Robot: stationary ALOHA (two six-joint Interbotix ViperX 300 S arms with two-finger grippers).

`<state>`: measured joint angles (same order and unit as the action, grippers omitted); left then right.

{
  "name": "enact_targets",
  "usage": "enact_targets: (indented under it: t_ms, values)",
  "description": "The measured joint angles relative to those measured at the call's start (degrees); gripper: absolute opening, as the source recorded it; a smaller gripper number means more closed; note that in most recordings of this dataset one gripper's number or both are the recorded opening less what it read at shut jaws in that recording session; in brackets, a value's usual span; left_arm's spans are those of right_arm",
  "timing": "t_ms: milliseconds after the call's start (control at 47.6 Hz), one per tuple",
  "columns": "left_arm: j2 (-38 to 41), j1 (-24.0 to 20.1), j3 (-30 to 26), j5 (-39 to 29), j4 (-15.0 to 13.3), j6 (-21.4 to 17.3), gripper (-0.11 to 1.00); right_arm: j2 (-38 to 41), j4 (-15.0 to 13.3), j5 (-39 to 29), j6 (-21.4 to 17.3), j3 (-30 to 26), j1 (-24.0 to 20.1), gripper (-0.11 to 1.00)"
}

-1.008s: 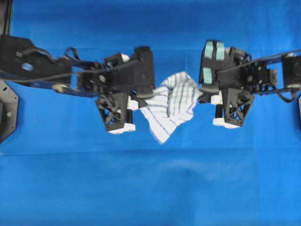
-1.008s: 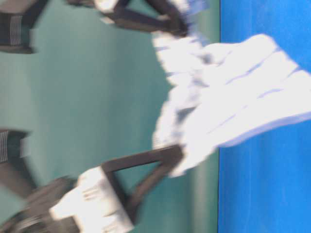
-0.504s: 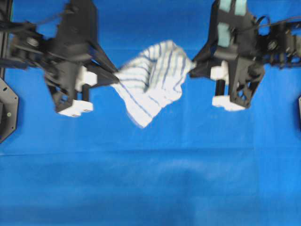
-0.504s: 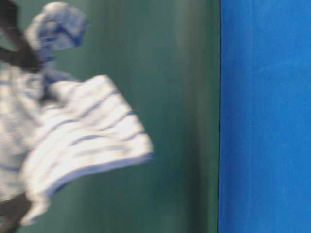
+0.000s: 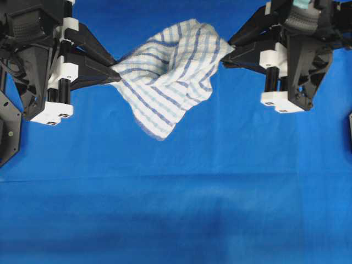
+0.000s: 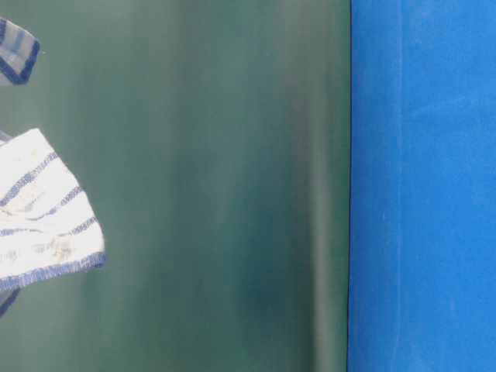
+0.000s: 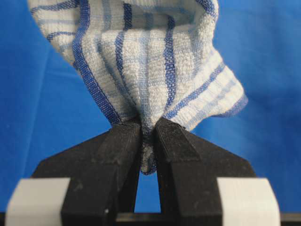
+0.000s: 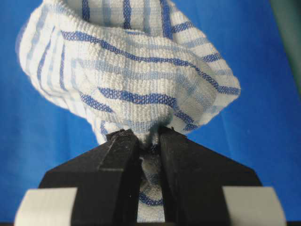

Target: Lift the towel with both arms.

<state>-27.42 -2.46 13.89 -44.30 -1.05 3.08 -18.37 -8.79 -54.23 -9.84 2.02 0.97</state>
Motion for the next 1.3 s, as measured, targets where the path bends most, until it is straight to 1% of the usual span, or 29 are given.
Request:
enact_targets:
  t_ms: [147, 231, 315, 462, 504, 525, 630, 693, 735, 777, 798, 861, 1092, 1218, 1302]
  values:
    - [-0.09, 0.00, 0.00, 0.00, 0.09, 0.00, 0.05, 0.09, 0.00, -0.09, 0.18, 0.00, -0.09, 0.15]
    - [-0.09, 0.00, 0.00, 0.09, 0.44, -0.62, 0.05, 0.18, 0.09, -0.09, 0.35, 0.00, -0.09, 0.15]
    - [0.00, 0.00, 0.09, 0.18, 0.53, -1.49, 0.05, 0.26, 0.00, -0.09, 0.70, 0.00, -0.09, 0.15]
    - [-0.26, 0.00, 0.70, 1.93, 0.53, -4.22, 0.07, 0.35, 0.00, 0.00, 0.70, 0.00, -0.09, 0.16]
    - [-0.53, 0.00, 1.05, 2.81, 0.53, -4.48, 0.13, 0.35, 0.09, 0.18, 0.70, 0.00, 0.00, 0.17]
    - [-0.70, 0.00, 1.14, 3.25, 0.53, -4.39, 0.18, 0.35, 0.00, 0.18, 0.62, 0.00, -0.09, 0.20]
    - [-1.76, 0.00, 2.20, 5.10, 0.44, -3.78, 0.49, 0.26, 0.09, 0.35, 0.44, 0.00, -0.09, 0.50]
    - [-2.37, 0.00, 2.81, 5.80, 0.44, -3.34, 0.67, 0.35, 0.00, 0.44, 0.44, 0.00, -0.09, 0.64]
    - [-2.81, 0.00, 3.34, 5.98, 0.35, -3.08, 0.78, 0.35, 0.00, 0.44, 0.44, 0.00, -0.09, 0.69]
    - [-3.16, 0.00, 3.78, 6.24, 0.35, -3.08, 0.87, 0.35, 0.00, 0.44, 0.44, 0.00, -0.18, 0.69]
    - [-3.34, 0.00, 3.96, 6.33, 0.44, -3.08, 0.89, 0.35, 0.00, 0.44, 0.35, 0.00, -0.18, 0.67]
    - [-3.60, 0.00, 4.31, 6.42, 0.35, -2.99, 0.89, 0.53, 0.00, 0.44, 0.44, 0.09, -0.26, 0.66]
    - [-3.34, 0.09, 5.63, 6.86, 0.26, -2.90, 0.88, 1.58, 0.00, 0.53, 0.35, 0.35, -0.44, 0.66]
    - [-2.02, 0.44, 8.35, 8.96, 0.18, -2.81, 0.88, 2.29, 0.00, 1.14, 0.26, 2.81, -1.14, 0.66]
    - [-0.62, 1.14, 11.25, 10.90, 0.18, -2.90, 0.88, 2.99, 0.00, 2.90, -0.18, 5.98, -1.49, 0.66]
